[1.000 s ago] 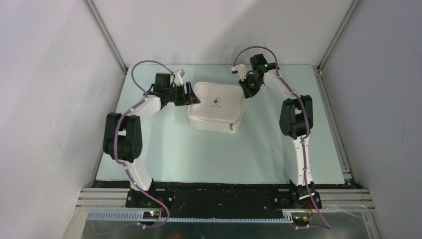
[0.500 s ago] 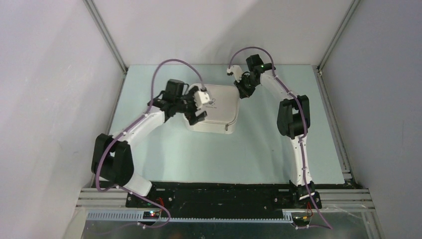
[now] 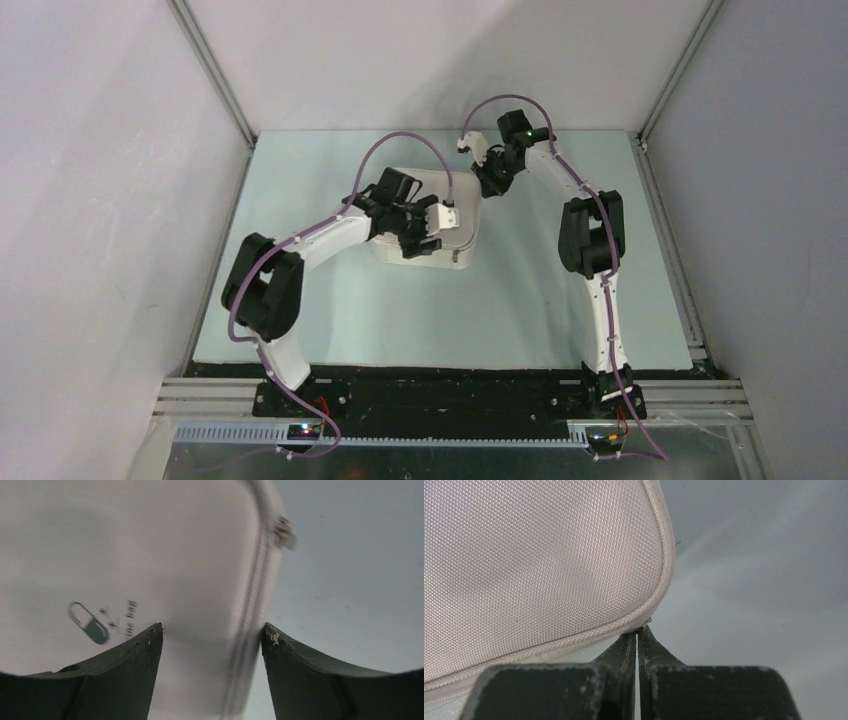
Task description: Organize the medicine kit
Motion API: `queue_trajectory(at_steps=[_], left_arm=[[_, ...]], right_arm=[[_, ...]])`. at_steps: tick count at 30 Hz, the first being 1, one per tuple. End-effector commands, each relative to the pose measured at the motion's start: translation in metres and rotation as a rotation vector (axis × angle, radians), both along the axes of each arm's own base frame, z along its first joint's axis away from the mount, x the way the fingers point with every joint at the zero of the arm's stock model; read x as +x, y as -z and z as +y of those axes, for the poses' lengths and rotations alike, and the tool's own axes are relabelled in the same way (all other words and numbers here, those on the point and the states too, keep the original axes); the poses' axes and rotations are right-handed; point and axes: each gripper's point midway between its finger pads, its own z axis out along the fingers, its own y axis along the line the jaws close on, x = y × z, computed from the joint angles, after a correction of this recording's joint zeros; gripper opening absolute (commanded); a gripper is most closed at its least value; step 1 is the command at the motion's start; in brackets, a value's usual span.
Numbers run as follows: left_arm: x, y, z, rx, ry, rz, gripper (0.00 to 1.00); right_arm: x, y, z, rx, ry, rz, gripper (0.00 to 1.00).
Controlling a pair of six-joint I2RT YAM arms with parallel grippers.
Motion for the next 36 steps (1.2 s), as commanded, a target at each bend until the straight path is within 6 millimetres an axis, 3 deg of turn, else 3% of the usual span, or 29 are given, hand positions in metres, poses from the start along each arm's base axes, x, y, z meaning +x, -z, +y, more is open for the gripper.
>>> queue_trajectory(at_steps=[1,5,11,17,21,25,31,34,36], left_arm=[[0.041,-0.012,-0.013,-0.029,-0.139,-0.068,0.75],[0.060,-0.004,-0.007,-0.042,-0.318,-0.058,0.68],[0.059,0.019,0.000,-0.053,-0.437,-0.002,0.59],[0.073,0.013,0.003,-0.090,-0.526,-0.033,0.58],[0.080,0.005,0.003,-0.134,-0.582,-0.046,0.57],[0.085,-0.005,0.000,-0.206,-0.642,-0.020,0.57],[0.082,-0.012,-0.008,-0.304,-0.707,0.053,0.57],[0.078,-0.010,-0.004,-0.307,-0.722,0.066,0.59],[0.076,-0.018,0.001,-0.320,-0.721,0.058,0.63]], right_arm=[[-0.053,0.008,0.006,0.001,-0.054,0.171,0.00],[-0.079,0.002,0.001,0.010,-0.075,0.219,0.00],[-0.122,-0.028,0.005,0.072,-0.128,0.296,0.00],[-0.176,-0.040,0.000,0.092,-0.187,0.398,0.00],[-0.197,-0.048,0.018,0.137,-0.187,0.452,0.00],[-0.203,-0.055,0.043,0.181,-0.144,0.512,0.00],[-0.179,-0.050,0.073,0.286,0.083,0.647,0.00],[-0.182,-0.052,0.078,0.303,0.077,0.673,0.00],[-0.183,-0.061,0.070,0.296,0.059,0.644,0.06]])
